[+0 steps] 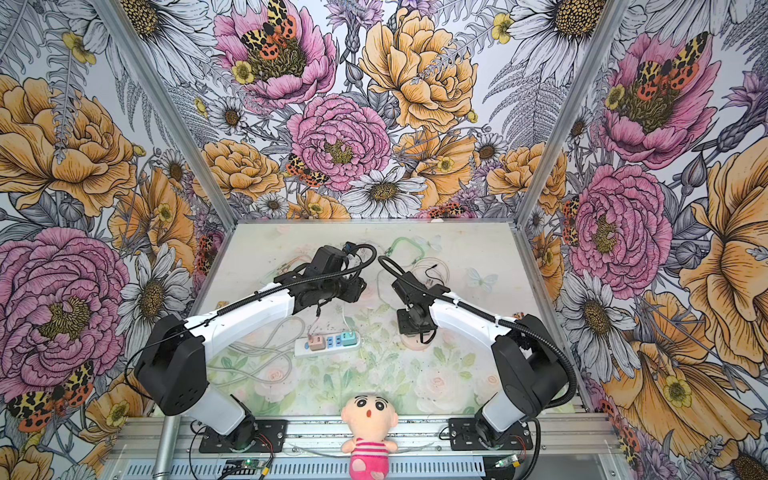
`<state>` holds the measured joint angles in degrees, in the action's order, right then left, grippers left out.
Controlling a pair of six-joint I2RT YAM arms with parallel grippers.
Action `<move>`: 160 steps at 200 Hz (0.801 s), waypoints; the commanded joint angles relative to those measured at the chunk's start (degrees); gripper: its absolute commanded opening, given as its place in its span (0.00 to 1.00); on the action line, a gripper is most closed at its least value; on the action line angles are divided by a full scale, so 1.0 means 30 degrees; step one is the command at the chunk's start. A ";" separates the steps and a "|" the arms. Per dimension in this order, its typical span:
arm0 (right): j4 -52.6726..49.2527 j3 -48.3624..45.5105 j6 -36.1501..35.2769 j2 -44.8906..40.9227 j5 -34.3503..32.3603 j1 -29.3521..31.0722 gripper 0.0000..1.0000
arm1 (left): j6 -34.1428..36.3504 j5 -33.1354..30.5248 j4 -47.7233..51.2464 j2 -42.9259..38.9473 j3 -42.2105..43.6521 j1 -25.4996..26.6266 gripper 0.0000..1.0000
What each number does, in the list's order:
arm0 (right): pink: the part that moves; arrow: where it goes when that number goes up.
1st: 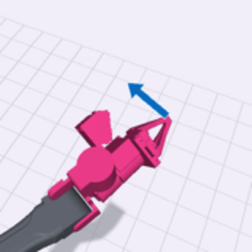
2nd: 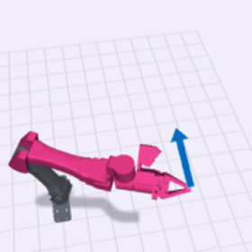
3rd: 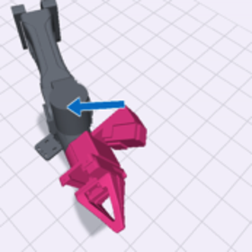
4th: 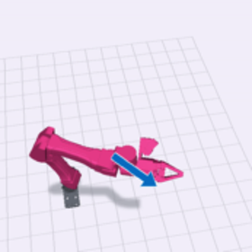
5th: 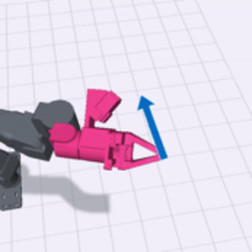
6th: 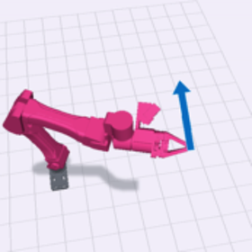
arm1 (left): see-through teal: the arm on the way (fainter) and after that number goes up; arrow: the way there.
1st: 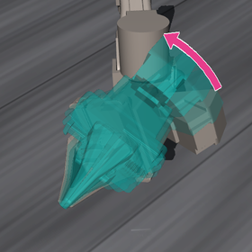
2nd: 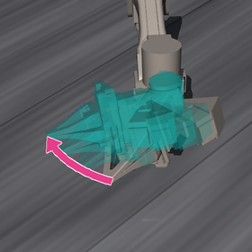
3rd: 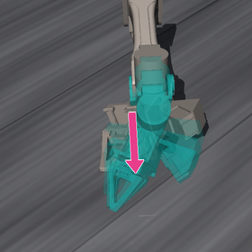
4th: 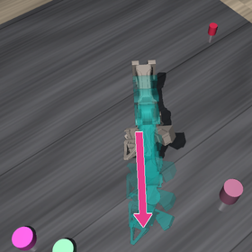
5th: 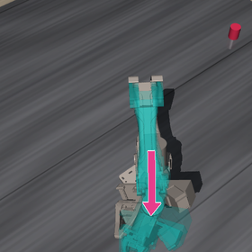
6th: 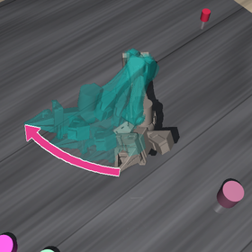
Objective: Insert the plug
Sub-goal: 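Lower and press the light-green charger into the pink socket with the right gripper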
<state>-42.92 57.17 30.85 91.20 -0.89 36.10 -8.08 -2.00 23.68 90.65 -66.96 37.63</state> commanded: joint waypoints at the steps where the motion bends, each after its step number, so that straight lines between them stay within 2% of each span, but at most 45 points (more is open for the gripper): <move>1: -0.3755 -0.1616 0.0652 0.2932 0.0632 0.0685 0.08 | -0.0198 0.0424 -0.0786 -0.0771 0.0221 -0.0120 0.61; 49: -0.3888 -0.0948 0.1277 0.3351 0.0180 0.1033 0.17 | -0.0223 0.0568 -0.1165 -0.1753 0.0928 -0.0386 0.61; 78: -0.4034 -0.0774 0.1491 0.3160 0.0040 0.1074 0.33 | -0.0325 0.0701 -0.1353 -0.2221 0.1337 -0.0513 0.61; 96: -0.4174 -0.0562 0.1543 0.2772 -0.0006 0.1051 0.38 | -0.0300 0.0754 -0.1419 -0.2354 0.1445 -0.0538 0.62; 160: -0.4668 0.0251 0.1844 0.0865 -0.0107 0.1088 0.42 | -0.0350 0.0955 -0.1456 -0.2875 0.1548 -0.0574 0.62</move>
<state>-48.62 60.27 35.14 93.17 -4.03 38.83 -8.67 -0.54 20.64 84.36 -63.11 36.49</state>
